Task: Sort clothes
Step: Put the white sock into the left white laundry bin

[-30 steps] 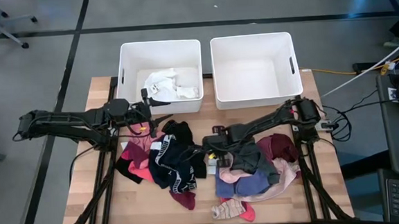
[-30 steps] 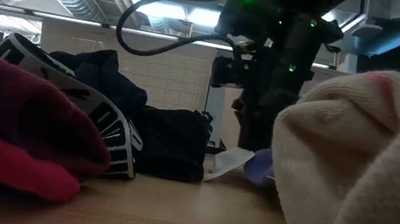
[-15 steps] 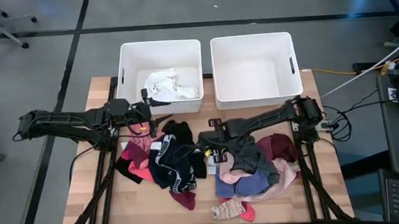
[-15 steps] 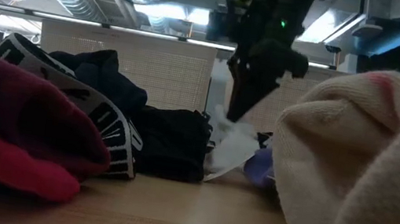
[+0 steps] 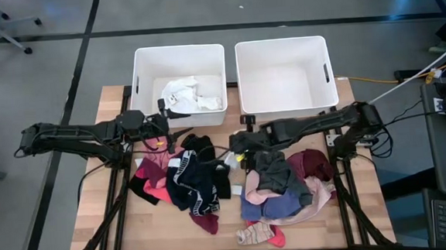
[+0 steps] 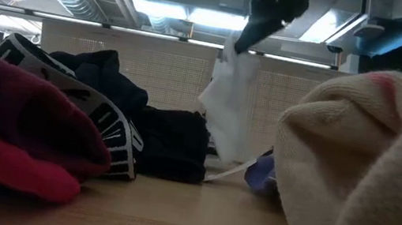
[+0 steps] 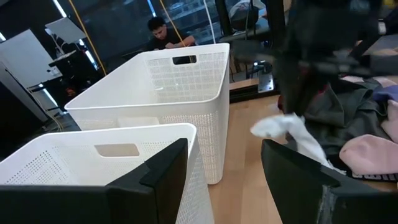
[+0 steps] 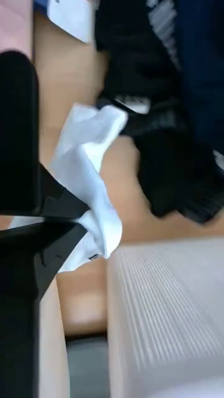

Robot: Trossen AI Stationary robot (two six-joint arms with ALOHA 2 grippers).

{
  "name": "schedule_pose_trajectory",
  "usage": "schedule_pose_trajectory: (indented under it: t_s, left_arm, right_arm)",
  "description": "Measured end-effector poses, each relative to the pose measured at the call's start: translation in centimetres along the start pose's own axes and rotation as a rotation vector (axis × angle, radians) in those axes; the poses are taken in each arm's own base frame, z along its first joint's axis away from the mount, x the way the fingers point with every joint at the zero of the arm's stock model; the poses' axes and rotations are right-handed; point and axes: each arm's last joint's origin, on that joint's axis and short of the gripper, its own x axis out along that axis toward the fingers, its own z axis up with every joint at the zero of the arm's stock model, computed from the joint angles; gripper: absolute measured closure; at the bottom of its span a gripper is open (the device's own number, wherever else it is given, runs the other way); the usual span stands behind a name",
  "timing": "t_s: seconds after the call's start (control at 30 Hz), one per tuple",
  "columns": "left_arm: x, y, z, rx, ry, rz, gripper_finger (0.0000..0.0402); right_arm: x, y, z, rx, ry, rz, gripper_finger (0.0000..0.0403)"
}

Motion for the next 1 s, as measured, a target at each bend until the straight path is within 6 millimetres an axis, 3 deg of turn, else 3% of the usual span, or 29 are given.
schedule_pose_trajectory:
  t_s: [0.37,0.8,1.0]
  left_arm:
    - [0.0,0.0,0.0,0.0,0.0,0.0,0.0208]
    - [0.0,0.0,0.0,0.0,0.0,0.0,0.0208]
    - [0.0,0.0,0.0,0.0,0.0,0.0,0.0208]
  right_arm:
    - [-5.7,-2.8,1.7,0.037,-0.308,-0.15,0.0389]
    - [-8.4,-4.9,5.0,-0.147,-0.617,-0.458,0.0388]
    - [-8.2,-8.2,5.4,-0.077,-0.7,-0.537,0.0388]
